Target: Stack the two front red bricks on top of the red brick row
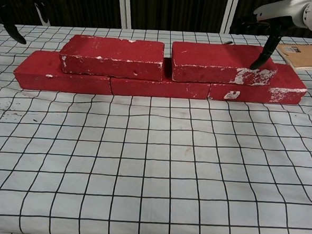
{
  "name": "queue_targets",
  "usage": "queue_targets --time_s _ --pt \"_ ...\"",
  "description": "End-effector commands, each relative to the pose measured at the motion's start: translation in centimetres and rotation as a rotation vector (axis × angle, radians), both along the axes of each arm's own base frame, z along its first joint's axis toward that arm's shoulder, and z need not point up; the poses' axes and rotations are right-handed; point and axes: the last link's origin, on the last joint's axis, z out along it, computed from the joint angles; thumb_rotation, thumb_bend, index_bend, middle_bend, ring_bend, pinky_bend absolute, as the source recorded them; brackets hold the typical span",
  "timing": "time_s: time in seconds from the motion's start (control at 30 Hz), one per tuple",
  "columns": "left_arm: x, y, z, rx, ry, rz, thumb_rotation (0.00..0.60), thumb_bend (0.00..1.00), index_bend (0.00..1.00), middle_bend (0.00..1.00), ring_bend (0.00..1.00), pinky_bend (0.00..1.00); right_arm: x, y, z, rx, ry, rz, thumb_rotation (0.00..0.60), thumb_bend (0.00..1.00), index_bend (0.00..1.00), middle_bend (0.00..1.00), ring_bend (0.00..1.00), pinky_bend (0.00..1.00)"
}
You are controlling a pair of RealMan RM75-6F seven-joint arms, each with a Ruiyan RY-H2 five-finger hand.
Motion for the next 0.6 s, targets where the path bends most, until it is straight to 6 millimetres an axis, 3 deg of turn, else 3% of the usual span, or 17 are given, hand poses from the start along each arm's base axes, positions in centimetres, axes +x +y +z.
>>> queue_targets --time_s 0.03,0.4,0.6 --pt "-0.8 0.1 -0.3 -0.004 0.038 0.01 0.6 0.17 0.25 0.22 0.04 0.14 -0.1 0.0 0.0 -0.003 0.0 -0.004 0.6 0.0 0.02 0.04 0.0 0.08" --pt "-1.1 -0.2 -3.6 -0.114 0.026 0.06 0.6 0.17 0.18 0.21 0.04 0.16 -0.2 0.0 0.2 -0.009 -0.007 -0.01 0.6 0.0 0.02 0.04 0.0 0.08" --pt "-0.5 -0.4 -4.3 -0.142 0.017 0.058 0.6 0.17 0.17 0.21 0.04 0.17 -0.2 0.1 0.4 -0.01 -0.006 -0.004 0.6 0.0 0.02 0.04 0.0 0.08"
